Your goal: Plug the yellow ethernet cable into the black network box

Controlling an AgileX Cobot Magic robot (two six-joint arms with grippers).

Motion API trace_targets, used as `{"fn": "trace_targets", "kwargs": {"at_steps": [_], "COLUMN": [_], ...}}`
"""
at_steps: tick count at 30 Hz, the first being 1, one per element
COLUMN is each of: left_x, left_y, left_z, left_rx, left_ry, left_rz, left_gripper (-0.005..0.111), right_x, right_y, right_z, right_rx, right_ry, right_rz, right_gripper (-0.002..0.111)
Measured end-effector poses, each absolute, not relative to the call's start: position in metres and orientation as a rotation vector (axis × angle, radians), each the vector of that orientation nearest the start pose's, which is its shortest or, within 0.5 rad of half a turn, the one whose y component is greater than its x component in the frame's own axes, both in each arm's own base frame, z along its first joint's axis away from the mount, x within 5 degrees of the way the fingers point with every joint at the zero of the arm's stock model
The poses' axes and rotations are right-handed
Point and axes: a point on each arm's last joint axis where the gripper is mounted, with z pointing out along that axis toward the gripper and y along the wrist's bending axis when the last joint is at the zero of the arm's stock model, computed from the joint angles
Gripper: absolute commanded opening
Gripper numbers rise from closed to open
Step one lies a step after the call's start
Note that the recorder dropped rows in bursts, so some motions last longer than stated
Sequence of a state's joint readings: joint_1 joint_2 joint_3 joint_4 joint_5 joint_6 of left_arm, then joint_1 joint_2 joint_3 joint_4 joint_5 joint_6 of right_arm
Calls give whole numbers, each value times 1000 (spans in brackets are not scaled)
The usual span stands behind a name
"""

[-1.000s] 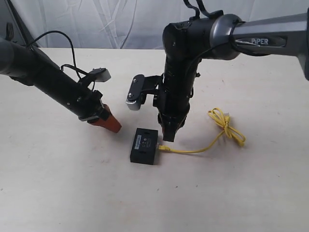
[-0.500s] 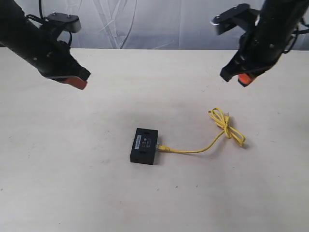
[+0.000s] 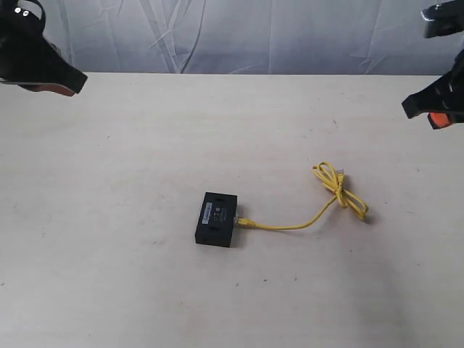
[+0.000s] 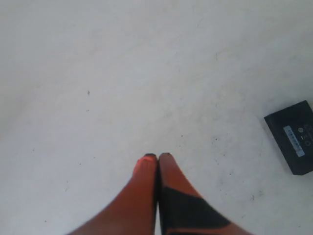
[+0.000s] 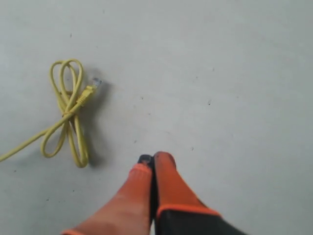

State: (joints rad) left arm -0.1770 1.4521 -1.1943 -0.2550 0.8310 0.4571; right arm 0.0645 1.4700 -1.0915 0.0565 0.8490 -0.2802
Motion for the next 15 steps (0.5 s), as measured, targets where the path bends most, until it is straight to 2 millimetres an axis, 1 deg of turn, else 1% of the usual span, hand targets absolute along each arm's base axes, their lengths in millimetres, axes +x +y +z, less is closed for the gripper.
{"fn": "trace_targets", "kwargs": {"at_steps": [6,15], "left_x": [266,223], "left_y": [-63,-51], "left_z": [325,334], "left_rx": [598,516], "left_ry": [2343,2181], "left_rz": [-168,-99], "left_gripper": [0,0], "right_x": [272,233], "right_y": [21,18], "right_z": [293,319], "right_rx": [-358,-282], "right_ry": [2508,2287], "right_rz": [-8,-15], "right_gripper": [0,0]}}
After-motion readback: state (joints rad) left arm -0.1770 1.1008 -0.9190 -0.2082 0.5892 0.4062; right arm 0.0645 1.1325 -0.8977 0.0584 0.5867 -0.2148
